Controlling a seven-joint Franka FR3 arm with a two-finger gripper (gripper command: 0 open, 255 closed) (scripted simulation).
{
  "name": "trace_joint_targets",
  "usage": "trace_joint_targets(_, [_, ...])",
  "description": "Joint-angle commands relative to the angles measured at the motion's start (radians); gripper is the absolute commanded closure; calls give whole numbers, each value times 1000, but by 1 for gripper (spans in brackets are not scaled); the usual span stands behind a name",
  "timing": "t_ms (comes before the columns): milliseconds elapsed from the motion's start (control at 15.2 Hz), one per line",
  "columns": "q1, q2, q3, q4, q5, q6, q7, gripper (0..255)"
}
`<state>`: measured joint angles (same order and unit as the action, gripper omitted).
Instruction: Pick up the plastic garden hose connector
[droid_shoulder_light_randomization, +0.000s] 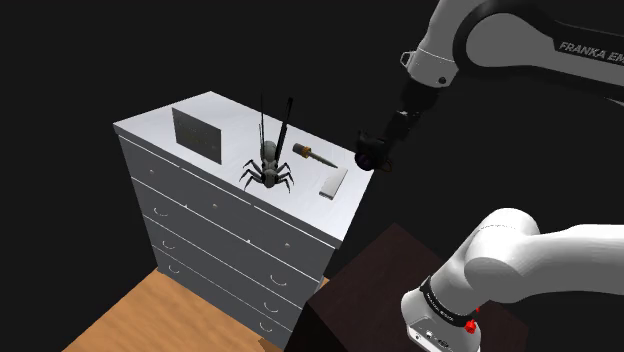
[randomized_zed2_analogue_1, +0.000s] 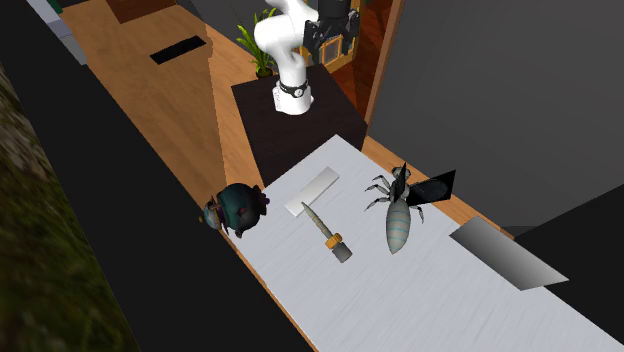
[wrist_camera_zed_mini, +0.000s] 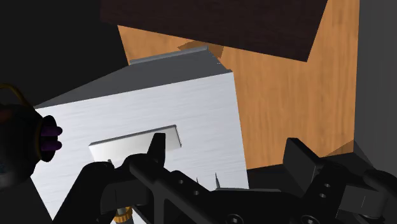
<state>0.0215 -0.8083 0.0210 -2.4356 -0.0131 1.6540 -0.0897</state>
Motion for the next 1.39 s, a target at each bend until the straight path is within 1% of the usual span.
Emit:
trace_joint_targets(0, [0,0,0,0,0,0,0,0])
trace_joint_targets(330, [-16,158,-52,3,-19,145,-54,0])
trace_joint_targets(660, [-26,338,-100,42,-24,276,-110,0])
trace_joint_targets(990, [-31,531,-143,116,-9,383,-170,0])
trace_joint_targets(1320, [-38,730,-176,222,29,461,-237,0])
